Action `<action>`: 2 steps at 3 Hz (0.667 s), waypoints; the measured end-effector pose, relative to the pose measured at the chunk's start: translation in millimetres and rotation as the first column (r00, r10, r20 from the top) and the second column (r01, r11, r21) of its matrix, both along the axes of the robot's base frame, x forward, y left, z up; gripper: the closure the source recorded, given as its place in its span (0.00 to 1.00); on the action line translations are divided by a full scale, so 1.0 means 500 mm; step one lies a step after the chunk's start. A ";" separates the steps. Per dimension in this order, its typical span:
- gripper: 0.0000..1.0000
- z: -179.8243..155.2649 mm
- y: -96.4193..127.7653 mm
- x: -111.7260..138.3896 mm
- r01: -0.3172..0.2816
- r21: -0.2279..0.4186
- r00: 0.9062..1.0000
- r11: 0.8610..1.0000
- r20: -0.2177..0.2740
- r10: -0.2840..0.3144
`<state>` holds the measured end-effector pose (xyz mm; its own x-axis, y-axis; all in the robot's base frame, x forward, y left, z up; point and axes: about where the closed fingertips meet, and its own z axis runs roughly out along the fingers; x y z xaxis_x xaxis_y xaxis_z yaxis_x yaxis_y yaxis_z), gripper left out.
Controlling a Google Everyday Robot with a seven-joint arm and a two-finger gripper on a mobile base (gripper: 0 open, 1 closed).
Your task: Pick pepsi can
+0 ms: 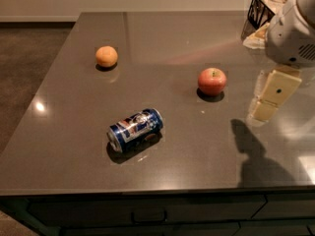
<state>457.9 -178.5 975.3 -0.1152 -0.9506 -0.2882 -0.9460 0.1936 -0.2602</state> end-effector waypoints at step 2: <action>0.00 -0.017 0.183 0.038 -0.266 0.037 0.964 0.963 0.034 0.265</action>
Offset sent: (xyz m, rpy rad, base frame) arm 0.0222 0.1500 -0.0225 0.0363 -0.0273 0.4491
